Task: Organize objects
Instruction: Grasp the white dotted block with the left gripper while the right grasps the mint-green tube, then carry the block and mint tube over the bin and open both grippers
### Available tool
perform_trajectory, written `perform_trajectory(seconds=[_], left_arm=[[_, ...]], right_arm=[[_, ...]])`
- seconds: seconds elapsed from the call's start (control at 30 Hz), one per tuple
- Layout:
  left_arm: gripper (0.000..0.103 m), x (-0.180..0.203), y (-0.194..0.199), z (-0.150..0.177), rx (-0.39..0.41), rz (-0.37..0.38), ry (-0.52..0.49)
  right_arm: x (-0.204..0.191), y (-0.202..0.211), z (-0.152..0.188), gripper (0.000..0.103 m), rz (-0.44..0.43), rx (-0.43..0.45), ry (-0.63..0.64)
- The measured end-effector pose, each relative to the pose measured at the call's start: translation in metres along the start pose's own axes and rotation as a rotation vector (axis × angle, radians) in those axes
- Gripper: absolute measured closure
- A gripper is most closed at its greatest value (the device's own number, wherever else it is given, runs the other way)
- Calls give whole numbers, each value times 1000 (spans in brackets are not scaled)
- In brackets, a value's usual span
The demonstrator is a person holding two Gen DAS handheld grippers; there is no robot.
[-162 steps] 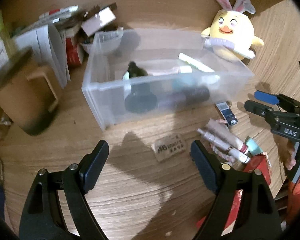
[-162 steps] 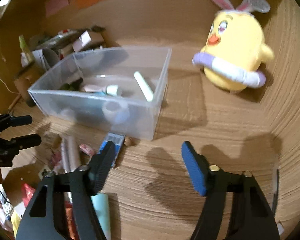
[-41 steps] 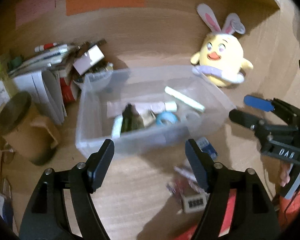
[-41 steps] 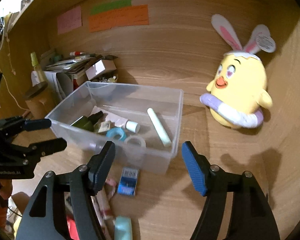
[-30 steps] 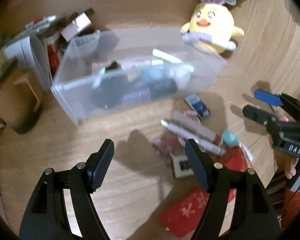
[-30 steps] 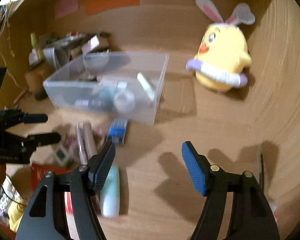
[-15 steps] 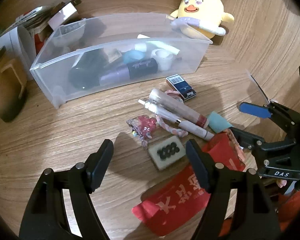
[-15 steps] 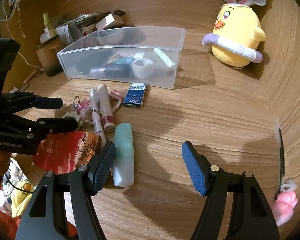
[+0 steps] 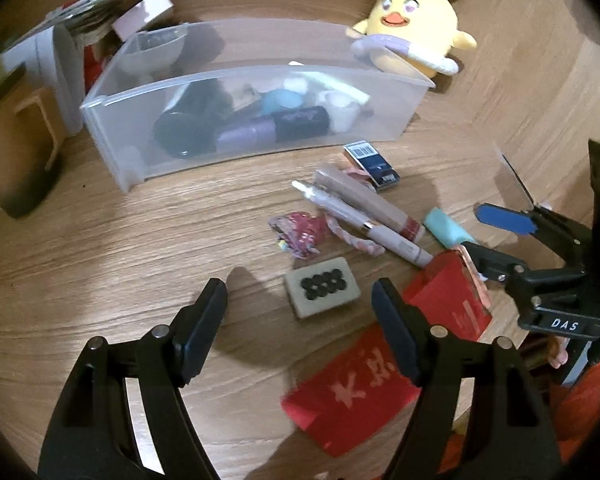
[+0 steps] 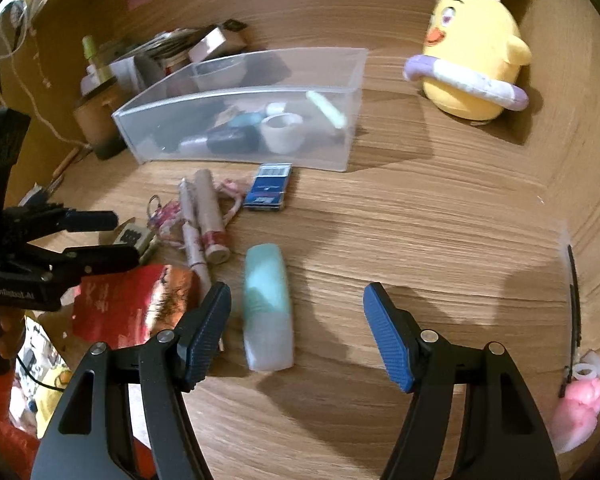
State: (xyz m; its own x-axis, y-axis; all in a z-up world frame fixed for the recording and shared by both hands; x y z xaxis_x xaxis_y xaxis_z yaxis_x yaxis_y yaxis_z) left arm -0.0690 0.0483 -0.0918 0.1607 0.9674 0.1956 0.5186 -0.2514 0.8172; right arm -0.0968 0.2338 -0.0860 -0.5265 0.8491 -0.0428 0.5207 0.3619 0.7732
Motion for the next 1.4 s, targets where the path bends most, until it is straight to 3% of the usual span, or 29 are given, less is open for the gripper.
perform_trajectory(seconds=[0.13,0.27,0.37,1.0,1.4], left_arm=[[35,6,-4,0,5,-21,-20],[62,6,-3,1,14,-29,-32],[68,3,0,3,21,-27,-25],[70,-6,37,-13,161,-59,12],[70,-20,73,-49,297,-75,54]], right_arm=[[-3,-4,0,42,14,-1,3],[-2,-3,-1,62,18,2,3],[1,-4,-1,80,19,6,-5],[8,23,-30,80,10,136,-70],[-1,36,-69,80,-1,232,-60]])
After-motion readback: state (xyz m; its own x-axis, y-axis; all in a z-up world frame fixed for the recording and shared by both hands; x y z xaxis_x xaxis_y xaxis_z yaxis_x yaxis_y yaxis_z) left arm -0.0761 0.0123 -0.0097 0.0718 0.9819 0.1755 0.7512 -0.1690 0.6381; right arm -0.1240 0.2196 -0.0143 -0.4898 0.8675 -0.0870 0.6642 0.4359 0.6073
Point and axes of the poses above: each gripper's, at about its wrist camera, not at the fingertips, and y roughly against the way its jaws point, x to its right, z to its underside, the point moved 3 cm from there along -y, roughly the way its jaws point, and after that the axes turned 4 degrees about z, right-handed, at the moved point
